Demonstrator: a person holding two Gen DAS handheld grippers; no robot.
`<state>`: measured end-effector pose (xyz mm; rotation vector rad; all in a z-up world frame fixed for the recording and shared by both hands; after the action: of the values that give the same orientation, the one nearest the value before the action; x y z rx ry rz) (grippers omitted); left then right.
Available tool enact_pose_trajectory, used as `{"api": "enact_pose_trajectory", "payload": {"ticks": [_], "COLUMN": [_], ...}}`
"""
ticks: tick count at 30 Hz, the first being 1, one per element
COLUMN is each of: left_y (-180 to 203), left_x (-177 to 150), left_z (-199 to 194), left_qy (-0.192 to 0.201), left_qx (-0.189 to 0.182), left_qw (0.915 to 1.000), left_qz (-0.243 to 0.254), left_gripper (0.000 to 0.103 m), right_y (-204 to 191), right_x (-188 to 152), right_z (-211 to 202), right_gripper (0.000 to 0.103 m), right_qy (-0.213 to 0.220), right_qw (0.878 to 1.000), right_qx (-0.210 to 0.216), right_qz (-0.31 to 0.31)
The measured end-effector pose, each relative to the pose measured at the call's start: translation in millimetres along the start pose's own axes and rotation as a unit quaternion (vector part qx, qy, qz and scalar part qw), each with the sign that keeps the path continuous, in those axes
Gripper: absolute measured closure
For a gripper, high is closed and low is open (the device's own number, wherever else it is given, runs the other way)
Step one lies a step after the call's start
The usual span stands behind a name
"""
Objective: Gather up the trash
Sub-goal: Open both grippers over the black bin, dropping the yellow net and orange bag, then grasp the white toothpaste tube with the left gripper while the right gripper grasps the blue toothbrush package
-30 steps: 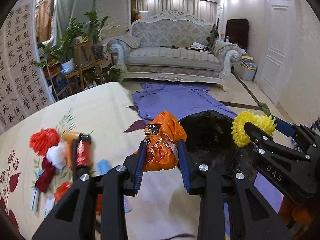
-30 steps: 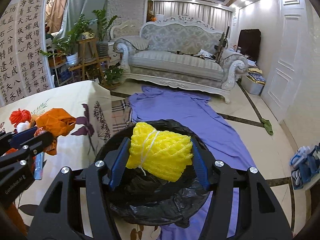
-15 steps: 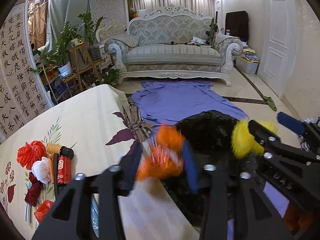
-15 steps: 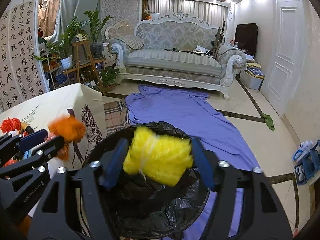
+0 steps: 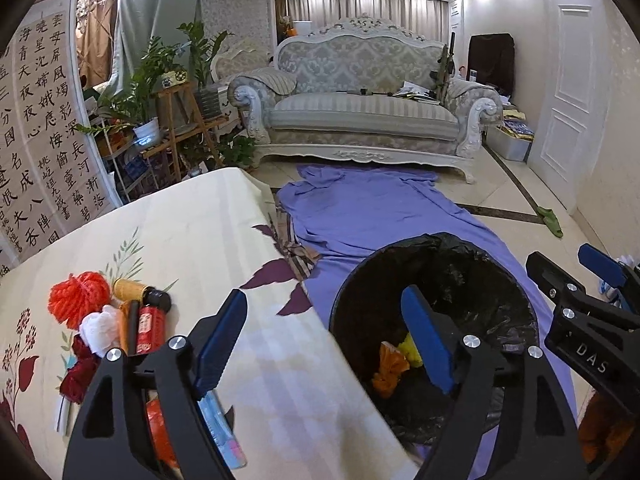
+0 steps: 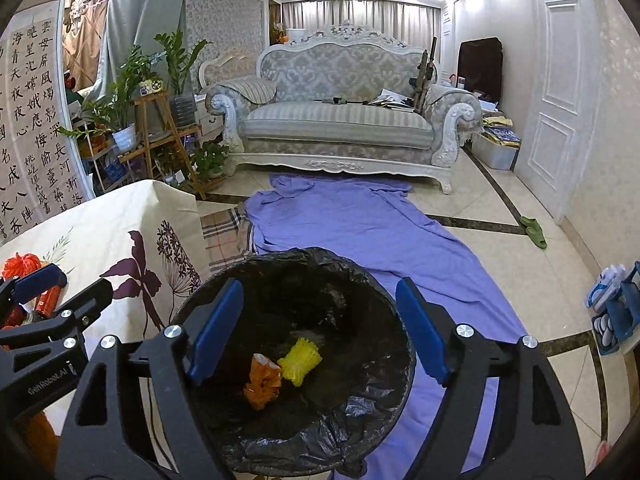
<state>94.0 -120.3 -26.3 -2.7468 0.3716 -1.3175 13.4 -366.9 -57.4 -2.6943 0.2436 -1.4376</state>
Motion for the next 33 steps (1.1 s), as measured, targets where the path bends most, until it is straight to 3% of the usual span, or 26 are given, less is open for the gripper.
{"api": "enact_pose_trajectory", "payload": {"ticks": [8,17,28,33], "left_y": [-36,-105,-192,-213], "left_x": [-15,-40,-78,-91], "left_z": [-18,-37,-46,-45], "left_qy": [-0.004,-0.017,-0.043,-0.053], "left_qx": [0.025,0.07,0.147,0.157], "left_qw": [0.9996,0.9964,0.9835,0.9797], "left_qz": [-0.009,-0.045,-0.096,-0.113], "left_gripper": [0.026,0.025,0.022,0.022], "right_y": [-37,-106,-190,-225], "right_x": [-9,-19,-37,-46], "right_z": [-6,-9,-8,-6], "right_gripper": [0.026,0.025,0.025,0.025], "right_qy": [-0.009,-0.024,-0.051,-0.064], "right_qw": [0.999,0.994,0.98,0.971], "right_qx": [0.038,0.099,0.165,0.187], "right_qz": [-0.013,-0.049,-0.104,-0.133]}}
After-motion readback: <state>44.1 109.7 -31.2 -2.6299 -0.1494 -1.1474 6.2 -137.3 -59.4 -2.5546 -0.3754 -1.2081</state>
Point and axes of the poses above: each gripper's, at about its wrist camera, not at the fingertips, and z roughly the way its jaws point, y to its right, x to its top, the point moved 4 cm from there along z, roughly the way its jaws point, and after that the axes turned 12 degrees about x, right-handed, at the moved point
